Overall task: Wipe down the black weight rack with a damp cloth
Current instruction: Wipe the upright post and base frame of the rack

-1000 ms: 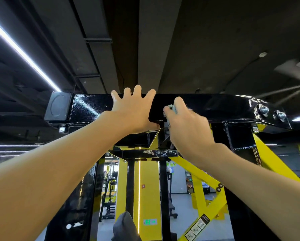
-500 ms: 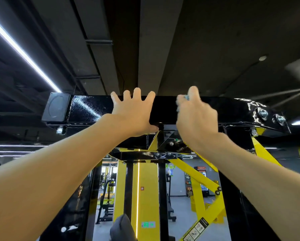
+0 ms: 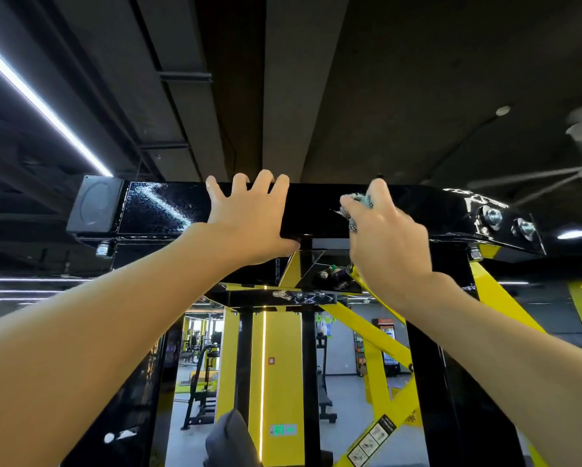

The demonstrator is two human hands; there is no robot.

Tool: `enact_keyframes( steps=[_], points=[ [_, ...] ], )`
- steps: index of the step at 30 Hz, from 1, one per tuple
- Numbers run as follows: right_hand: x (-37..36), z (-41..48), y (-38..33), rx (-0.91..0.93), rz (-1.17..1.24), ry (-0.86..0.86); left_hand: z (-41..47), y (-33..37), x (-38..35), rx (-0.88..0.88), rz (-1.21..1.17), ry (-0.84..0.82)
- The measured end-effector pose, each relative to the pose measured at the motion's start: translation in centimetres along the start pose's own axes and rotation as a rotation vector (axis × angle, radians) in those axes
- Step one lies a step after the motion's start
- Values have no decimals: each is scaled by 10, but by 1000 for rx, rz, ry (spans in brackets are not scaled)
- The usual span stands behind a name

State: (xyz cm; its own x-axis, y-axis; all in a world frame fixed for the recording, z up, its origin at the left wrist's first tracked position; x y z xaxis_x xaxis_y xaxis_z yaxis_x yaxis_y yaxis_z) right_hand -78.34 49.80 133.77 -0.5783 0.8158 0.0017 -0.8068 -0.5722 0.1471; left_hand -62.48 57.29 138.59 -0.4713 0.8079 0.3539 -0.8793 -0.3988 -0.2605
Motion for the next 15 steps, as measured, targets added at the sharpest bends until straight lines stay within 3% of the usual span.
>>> enact_keyframes(
  steps=[4,7,11,13,15],
  points=[
    [5,-11,9,106,118,-62,-3,1,4,15,-56,-51],
    [14,-17,35,-58,399,-9,-7,6,12,-8,-214,-77],
    [26,-12,41,-367,863,-42,-20,35,28,-27,-826,157],
    [32,-5,41,-500,1136,-44,-24,54,37,131,-1265,3],
    [40,0,40,-568,1361,-70,-26,71,43,281,-1633,-277]
  ],
)
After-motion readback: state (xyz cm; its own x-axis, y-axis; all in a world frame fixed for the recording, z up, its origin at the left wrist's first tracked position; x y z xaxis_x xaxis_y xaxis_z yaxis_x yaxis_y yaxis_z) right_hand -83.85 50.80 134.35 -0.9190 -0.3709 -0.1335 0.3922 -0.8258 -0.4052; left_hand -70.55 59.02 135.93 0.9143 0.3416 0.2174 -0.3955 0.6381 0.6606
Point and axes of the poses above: each hand's wrist, its own z-axis towards the middle knuckle, its own x-axis out of the back of the hand, y = z × x, the point moved 1 cm from there along z, towards the middle knuckle
